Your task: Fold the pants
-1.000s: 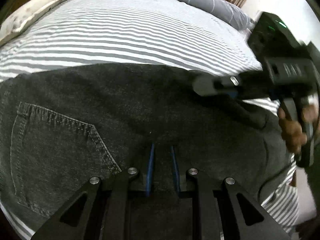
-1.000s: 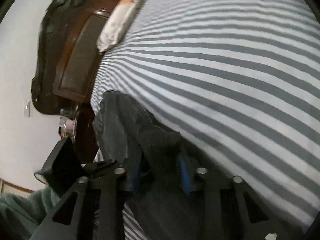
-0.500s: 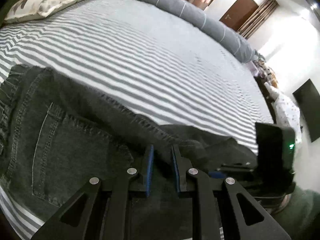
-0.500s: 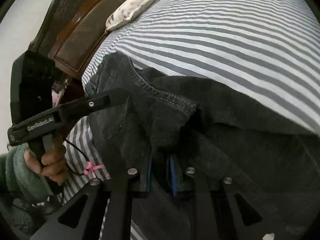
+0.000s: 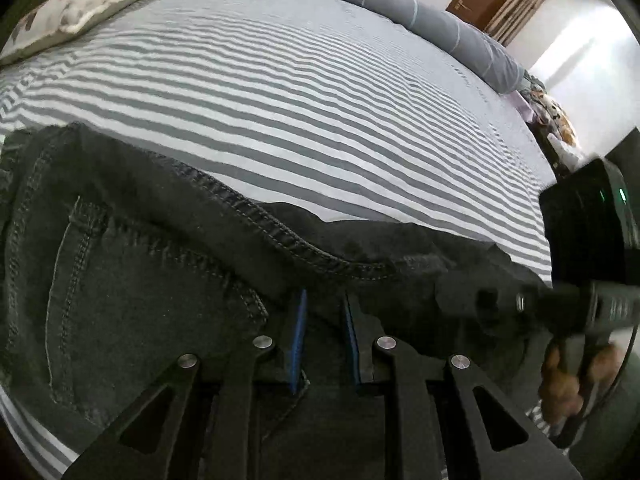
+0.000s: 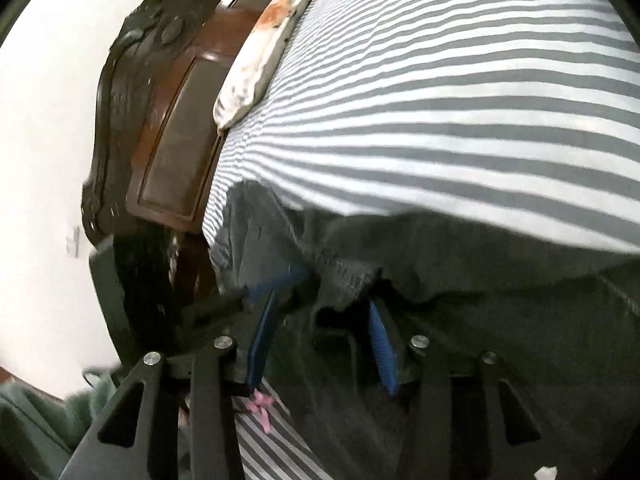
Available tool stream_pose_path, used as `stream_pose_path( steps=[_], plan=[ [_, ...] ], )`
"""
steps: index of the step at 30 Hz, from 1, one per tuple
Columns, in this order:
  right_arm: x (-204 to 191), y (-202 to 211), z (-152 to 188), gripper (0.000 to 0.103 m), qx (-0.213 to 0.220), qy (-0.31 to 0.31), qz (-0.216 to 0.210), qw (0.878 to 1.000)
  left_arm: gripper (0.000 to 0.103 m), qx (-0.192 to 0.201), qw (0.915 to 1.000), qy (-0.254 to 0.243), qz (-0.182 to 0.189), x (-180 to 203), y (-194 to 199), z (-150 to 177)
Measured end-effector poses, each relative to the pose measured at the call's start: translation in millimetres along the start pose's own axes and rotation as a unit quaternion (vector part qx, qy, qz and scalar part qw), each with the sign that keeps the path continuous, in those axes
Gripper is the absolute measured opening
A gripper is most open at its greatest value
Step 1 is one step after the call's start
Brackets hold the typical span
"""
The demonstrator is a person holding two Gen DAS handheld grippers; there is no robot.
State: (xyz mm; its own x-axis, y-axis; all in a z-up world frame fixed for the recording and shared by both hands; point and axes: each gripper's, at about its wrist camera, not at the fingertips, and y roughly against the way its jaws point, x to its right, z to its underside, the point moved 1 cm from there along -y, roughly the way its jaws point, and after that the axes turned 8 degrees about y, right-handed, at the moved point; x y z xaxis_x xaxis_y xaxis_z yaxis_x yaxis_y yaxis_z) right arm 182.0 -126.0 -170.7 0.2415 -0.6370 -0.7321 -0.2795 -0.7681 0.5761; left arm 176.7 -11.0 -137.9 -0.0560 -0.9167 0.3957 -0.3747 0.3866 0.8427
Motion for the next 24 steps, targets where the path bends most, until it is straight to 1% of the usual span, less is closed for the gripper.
stream_pose_path(
  steps=[1, 2, 3, 5, 7, 9, 10, 12, 13, 15, 17, 18, 19, 20, 22, 23, 24],
  plan=[
    [1.2, -1.1, -4.2, 0.032, 0.0, -0.006, -0.005, 1.0, 0.02, 0.002, 1.0, -0.003, -0.002, 1.0, 1.4, 0.4],
    [-0.1, -0.7, -8.3, 0.017, 0.003, -0.004, 0.001, 1.0, 0.02, 0.005, 1.0, -0.003, -0.001, 1.2, 3.4, 0.1],
    [-1.4, 1.4, -13.2, 0.011, 0.006, 0.0, 0.007, 1.0, 0.02, 0.009, 1.0, -0.001, 0.0, 2.3, 5.5, 0.3],
    [-4.7, 10.2, -26.4, 0.009, 0.021, 0.005, 0.023, 1.0, 0.02, 0.025, 0.9996, 0.006, 0.008, 0.2, 17.1, 0.4],
    [-7.5, 19.6, -40.7, 0.008, 0.036, 0.015, 0.035, 0.999, 0.02, 0.05, 0.9983, 0.011, 0.029, -1.4, 33.4, -0.6],
    [-9.4, 26.2, -56.1, 0.008, 0.04, 0.028, 0.051, 0.997, 0.02, 0.055, 0.9974, 0.014, 0.045, -2.5, 38.7, -0.6],
    [-9.5, 27.2, -65.6, 0.007, 0.043, 0.034, 0.062, 0.997, 0.02, 0.051, 0.9975, 0.009, 0.049, -2.0, 38.2, 0.6],
    [-5.8, 25.5, -79.8, 0.007, 0.04, 0.047, 0.09, 0.994, 0.02, 0.041, 0.9983, -0.003, 0.04, -0.1, 33.3, 3.8],
    [-2.0, 21.9, -87.5, 0.007, 0.036, 0.051, 0.112, 0.992, 0.02, 0.032, 0.9988, -0.013, 0.036, 3.8, 27.4, 6.3],
    [6.1, 12.7, -96.9, 0.007, 0.024, 0.06, 0.139, 0.988, 0.02, 0.016, 0.9992, -0.029, 0.025, 10.1, 17.4, 7.3],
    [13.8, -2.1, -100.9, 0.007, 0.001, 0.074, 0.17, 0.983, 0.02, -0.004, 0.9987, -0.05, 0.007, 14.1, 7.3, 11.6],
    [17.8, -11.5, -100.7, 0.006, -0.012, 0.084, 0.19, 0.978, 0.02, -0.014, 0.9983, -0.057, -0.002, 15.1, 2.1, 13.8],
    [20.6, -15.5, -99.8, 0.006, -0.017, 0.09, 0.198, 0.976, 0.02, -0.022, 0.9974, -0.066, -0.015, 15.4, -4.0, 16.4],
    [22.2, -18.3, -98.4, 0.006, -0.016, 0.097, 0.202, 0.974, 0.02, -0.02, 0.997, -0.072, -0.018, 16.0, -4.9, 17.3],
    [24.3, -16.3, -98.0, 0.006, -0.013, 0.091, 0.2, 0.976, 0.02, -0.017, 0.9962, -0.082, -0.025, 18.6, -5.5, 17.6],
    [25.6, -14.3, -97.4, 0.008, -0.013, 0.084, 0.196, 0.977, 0.02, -0.016, 0.9959, -0.085, -0.027, 18.8, -5.8, 18.0],
    [26.2, -11.2, -97.2, 0.013, -0.014, 0.076, 0.195, 0.978, 0.02, -0.015, 0.9958, -0.086, -0.027, 18.4, -5.2, 18.6]
  ],
)
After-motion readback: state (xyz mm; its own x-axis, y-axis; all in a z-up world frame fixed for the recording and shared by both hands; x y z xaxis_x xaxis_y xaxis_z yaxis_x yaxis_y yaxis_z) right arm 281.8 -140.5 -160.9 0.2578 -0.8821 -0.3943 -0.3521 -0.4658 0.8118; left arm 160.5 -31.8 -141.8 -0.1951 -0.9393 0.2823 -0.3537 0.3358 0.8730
